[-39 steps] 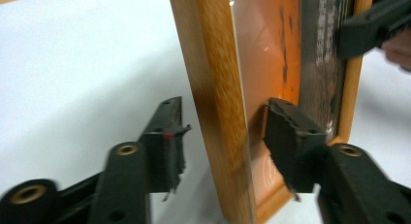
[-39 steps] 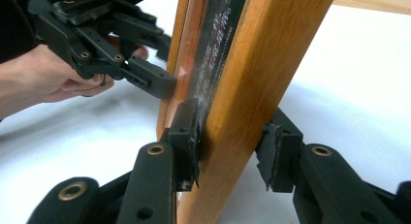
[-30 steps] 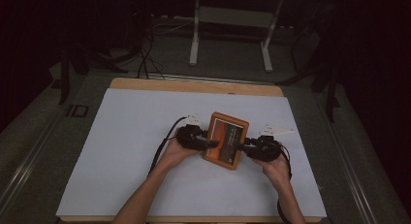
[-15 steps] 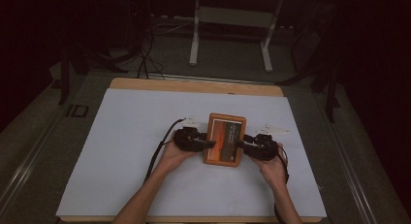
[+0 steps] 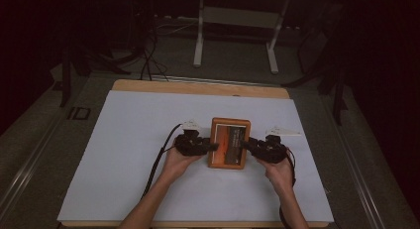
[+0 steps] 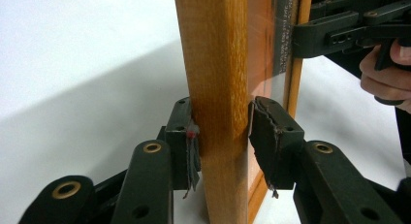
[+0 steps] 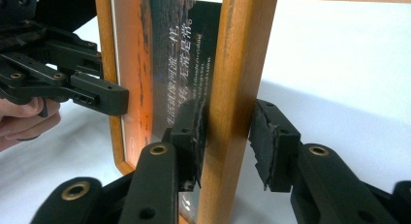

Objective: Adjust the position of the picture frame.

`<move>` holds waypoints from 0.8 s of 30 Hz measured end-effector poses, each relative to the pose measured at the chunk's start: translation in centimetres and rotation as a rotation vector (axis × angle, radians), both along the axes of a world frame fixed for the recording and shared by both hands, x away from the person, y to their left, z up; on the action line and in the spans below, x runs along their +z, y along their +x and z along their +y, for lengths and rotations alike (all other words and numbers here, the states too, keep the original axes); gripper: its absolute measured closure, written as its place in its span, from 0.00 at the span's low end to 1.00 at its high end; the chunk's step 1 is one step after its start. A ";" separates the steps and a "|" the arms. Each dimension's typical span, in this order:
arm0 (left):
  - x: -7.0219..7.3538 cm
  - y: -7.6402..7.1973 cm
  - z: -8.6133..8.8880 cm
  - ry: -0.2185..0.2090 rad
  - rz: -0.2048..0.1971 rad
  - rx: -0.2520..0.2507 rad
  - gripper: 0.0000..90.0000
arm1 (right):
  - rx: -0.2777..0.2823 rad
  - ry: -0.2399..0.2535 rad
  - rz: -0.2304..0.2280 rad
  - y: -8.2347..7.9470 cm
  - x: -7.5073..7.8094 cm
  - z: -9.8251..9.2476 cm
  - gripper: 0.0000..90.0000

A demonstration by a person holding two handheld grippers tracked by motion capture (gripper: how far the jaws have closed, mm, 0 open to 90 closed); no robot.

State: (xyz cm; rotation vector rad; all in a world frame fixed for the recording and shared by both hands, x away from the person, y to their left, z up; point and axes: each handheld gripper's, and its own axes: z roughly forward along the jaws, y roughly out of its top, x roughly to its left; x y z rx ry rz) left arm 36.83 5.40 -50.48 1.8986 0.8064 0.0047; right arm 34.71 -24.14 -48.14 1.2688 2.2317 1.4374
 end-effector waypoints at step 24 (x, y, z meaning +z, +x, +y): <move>1.6 -1.3 -0.1 0.041 -0.078 -0.039 0.76 | 0.121 -0.092 -0.079 -1.8 1.5 0.9 0.72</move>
